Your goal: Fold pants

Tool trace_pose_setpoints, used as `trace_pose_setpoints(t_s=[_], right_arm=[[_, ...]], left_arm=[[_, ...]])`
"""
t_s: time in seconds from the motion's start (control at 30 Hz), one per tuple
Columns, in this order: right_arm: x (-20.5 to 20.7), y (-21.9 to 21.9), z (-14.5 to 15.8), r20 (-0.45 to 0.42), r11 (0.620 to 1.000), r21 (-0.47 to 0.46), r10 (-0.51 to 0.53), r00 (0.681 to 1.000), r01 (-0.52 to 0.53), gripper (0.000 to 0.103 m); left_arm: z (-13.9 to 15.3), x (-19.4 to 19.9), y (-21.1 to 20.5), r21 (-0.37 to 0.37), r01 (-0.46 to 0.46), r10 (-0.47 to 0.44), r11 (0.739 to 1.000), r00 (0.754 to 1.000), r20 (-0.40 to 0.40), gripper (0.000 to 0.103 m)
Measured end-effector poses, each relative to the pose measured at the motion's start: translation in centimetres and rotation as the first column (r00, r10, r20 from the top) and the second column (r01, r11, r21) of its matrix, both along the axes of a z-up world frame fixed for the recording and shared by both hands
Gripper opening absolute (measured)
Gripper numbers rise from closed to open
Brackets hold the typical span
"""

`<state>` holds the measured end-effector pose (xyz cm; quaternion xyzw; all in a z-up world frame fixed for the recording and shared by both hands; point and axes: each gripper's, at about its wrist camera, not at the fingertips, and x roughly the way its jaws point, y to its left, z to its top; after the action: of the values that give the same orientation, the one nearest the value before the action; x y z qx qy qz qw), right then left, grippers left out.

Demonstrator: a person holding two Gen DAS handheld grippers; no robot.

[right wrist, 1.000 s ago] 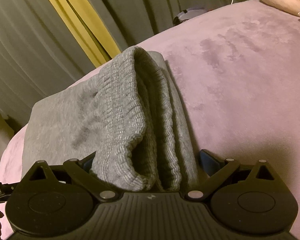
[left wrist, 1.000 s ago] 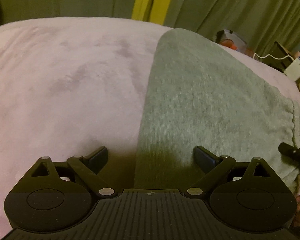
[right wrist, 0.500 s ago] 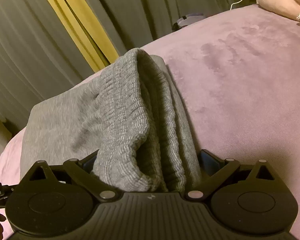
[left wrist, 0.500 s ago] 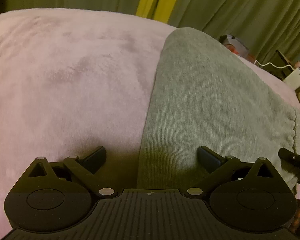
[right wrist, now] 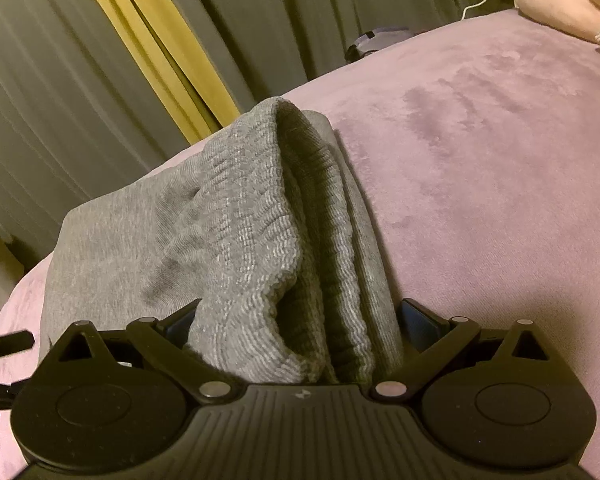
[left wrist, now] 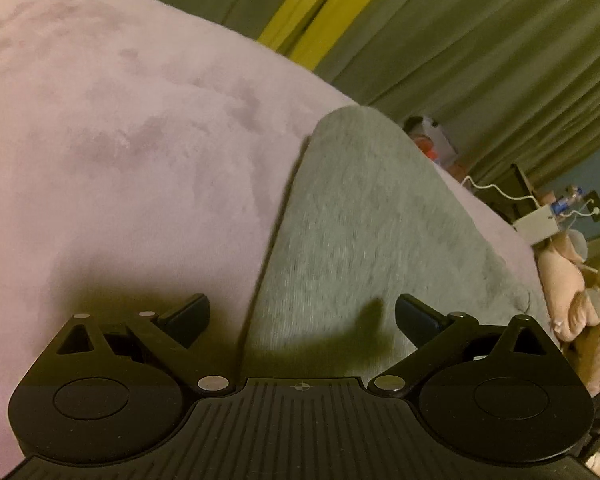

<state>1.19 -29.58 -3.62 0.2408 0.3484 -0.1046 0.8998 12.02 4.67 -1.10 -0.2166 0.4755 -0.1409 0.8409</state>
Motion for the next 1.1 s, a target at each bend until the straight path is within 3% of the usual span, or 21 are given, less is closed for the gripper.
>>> trace_pose_setpoints(t_s=[0.03, 0.07, 0.2, 0.33, 0.53, 0.6, 0.77, 0.87, 0.97, 1.0, 1.1], right_arm=[[0.1, 0.0, 0.0, 0.003, 1.000, 0.003, 0.003, 1.000, -0.003, 0.099], [0.1, 0.0, 0.0, 0.012, 1.000, 0.005, 0.007, 1.000, -0.007, 0.092], [0.5, -0.5, 0.1, 0.032, 0.998, 0.050, 0.038, 0.999, -0.040, 0.087], [1.2, -2.5, -0.1, 0.055, 0.979, 0.193, 0.047, 0.997, -0.057, 0.099], [3.2, -2.7, -0.1, 0.032, 0.982, 0.158, 0.104, 0.994, -0.108, 0.099], [3.7, -3.3, 0.0, 0.033, 0.975, 0.190, 0.113, 0.993, -0.117, 0.099], [4.2, -5.4, -0.2, 0.061, 0.945, 0.303, 0.110, 0.992, -0.123, 0.099], [3.8, -7.4, -0.8, 0.095, 0.887, 0.450, 0.064, 0.993, -0.100, 0.099], [3.7, -8.6, -1.7, 0.108, 0.839, 0.538, 0.025, 0.994, -0.079, 0.099], [3.9, -8.4, -1.7, 0.104, 0.845, 0.528, 0.033, 0.994, -0.083, 0.099], [4.8, -6.8, -0.6, 0.062, 0.908, 0.406, 0.084, 0.995, -0.102, 0.099]], left_arm=[[-0.1, 0.2, -0.1, 0.018, 0.004, -0.004, 1.000, 1.000, -0.002, 0.102], [-0.3, 0.5, -0.2, 0.029, 0.015, -0.015, 0.999, 1.000, -0.008, 0.102], [-1.0, 1.5, 0.0, -0.032, 0.035, -0.036, 0.999, 0.999, -0.034, 0.102], [-1.5, 2.9, 0.3, -0.104, 0.090, -0.095, 0.990, 0.994, -0.045, 0.102], [-2.3, 5.7, -0.4, -0.200, 0.202, -0.211, 0.959, 0.977, -0.027, 0.102], [-3.1, 6.8, -0.8, -0.252, 0.227, -0.243, 0.941, 0.970, -0.032, 0.102], [-3.6, 8.0, -2.2, -0.274, 0.218, -0.235, 0.937, 0.971, -0.032, 0.102], [-3.4, 7.2, -2.7, -0.214, 0.251, -0.258, 0.944, 0.966, -0.004, 0.085], [-3.5, 7.3, -1.4, -0.244, 0.229, -0.242, 0.942, 0.970, -0.021, 0.072], [-3.6, 7.4, -1.2, -0.256, 0.213, -0.229, 0.943, 0.973, -0.032, 0.063], [-4.0, 7.5, -0.8, -0.276, 0.213, -0.228, 0.937, 0.973, -0.024, 0.051]])
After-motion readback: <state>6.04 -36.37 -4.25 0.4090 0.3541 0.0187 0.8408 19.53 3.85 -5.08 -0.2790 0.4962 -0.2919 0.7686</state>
